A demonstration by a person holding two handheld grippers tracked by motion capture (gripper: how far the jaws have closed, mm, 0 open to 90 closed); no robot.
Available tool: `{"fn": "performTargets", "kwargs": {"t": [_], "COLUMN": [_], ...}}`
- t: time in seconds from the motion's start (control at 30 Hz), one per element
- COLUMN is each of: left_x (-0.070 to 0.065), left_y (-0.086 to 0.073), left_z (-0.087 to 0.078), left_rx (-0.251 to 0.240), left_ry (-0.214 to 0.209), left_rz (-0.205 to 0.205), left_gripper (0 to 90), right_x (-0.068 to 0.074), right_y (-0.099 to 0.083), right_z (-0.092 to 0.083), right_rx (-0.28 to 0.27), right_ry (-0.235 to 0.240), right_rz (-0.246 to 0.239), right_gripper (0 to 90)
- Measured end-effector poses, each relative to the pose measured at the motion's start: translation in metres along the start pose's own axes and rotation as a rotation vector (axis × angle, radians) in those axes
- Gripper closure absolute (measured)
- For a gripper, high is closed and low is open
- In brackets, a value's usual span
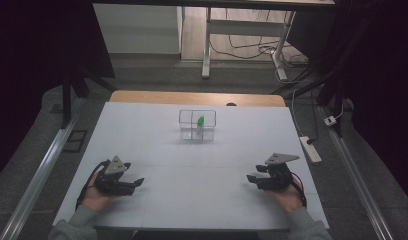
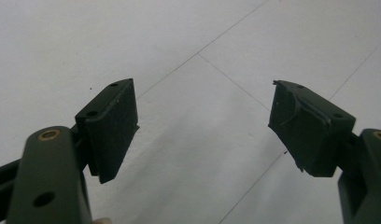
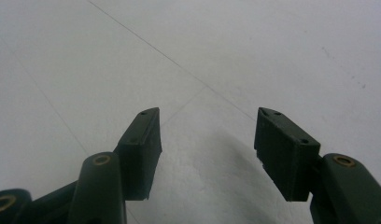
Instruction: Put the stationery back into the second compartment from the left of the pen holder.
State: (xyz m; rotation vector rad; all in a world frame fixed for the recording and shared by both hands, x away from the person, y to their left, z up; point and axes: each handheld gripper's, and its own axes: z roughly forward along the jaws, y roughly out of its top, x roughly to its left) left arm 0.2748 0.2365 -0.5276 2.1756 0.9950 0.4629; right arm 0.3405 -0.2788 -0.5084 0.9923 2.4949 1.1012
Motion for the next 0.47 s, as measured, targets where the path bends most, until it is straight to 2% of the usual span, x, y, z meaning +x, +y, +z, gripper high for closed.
{"fn": "performTargets", "kwargs": {"t": [0.47], "left_x": [-0.0001], "left_y": [0.0001], "left_z": [-0.0001], "left_rx": [0.0], "left_ry": [0.001], "left_rz": [0.002], "left_gripper": [23.2], "right_x": [0.0014], "right_y": [0.0003], "right_z": [-0.0009], "right_rx": [-0.015], "right_ry": [-0.016], "right_rz": [-0.016], "right_gripper": [40.3]}}
